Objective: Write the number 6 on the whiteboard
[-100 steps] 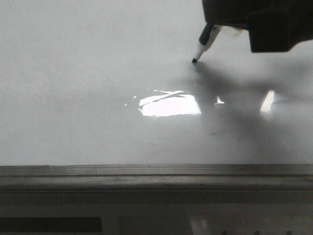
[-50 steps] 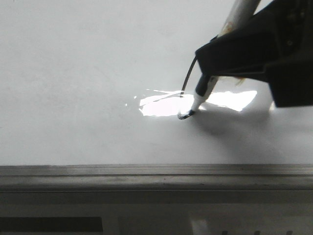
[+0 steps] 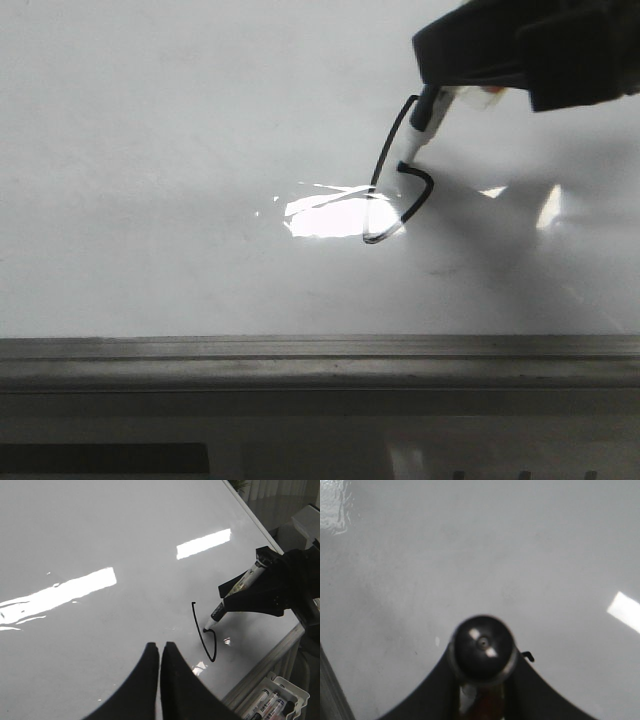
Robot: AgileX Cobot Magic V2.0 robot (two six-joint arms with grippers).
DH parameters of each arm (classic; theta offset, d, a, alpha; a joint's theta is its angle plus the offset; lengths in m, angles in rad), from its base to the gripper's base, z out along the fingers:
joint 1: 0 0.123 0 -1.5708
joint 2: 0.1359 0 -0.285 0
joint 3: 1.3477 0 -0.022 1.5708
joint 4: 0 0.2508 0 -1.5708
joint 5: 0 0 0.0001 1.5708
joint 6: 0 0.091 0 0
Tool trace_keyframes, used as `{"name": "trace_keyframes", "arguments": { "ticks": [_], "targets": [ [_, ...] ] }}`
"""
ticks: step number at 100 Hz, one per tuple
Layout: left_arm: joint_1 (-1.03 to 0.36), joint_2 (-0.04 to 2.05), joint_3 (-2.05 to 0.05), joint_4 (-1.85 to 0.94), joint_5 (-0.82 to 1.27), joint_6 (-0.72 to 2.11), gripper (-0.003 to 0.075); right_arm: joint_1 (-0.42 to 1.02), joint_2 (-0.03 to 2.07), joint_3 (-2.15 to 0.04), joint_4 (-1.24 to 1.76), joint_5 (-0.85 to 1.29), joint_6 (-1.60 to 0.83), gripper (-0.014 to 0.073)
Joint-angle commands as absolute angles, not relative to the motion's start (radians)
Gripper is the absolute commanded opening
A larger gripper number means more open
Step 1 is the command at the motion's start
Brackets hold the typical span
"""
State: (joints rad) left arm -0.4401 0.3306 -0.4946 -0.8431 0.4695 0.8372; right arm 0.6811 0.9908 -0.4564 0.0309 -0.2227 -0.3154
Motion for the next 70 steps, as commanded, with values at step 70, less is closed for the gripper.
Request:
{"name": "trace_keyframes", "arguments": {
  "ticks": [70],
  "targets": [
    [-0.438,0.357,-0.467,-0.917,0.456,0.827,-0.002,0.734,0.83,-0.601,0.028,0.037,-0.332,-0.0044]
  ]
}}
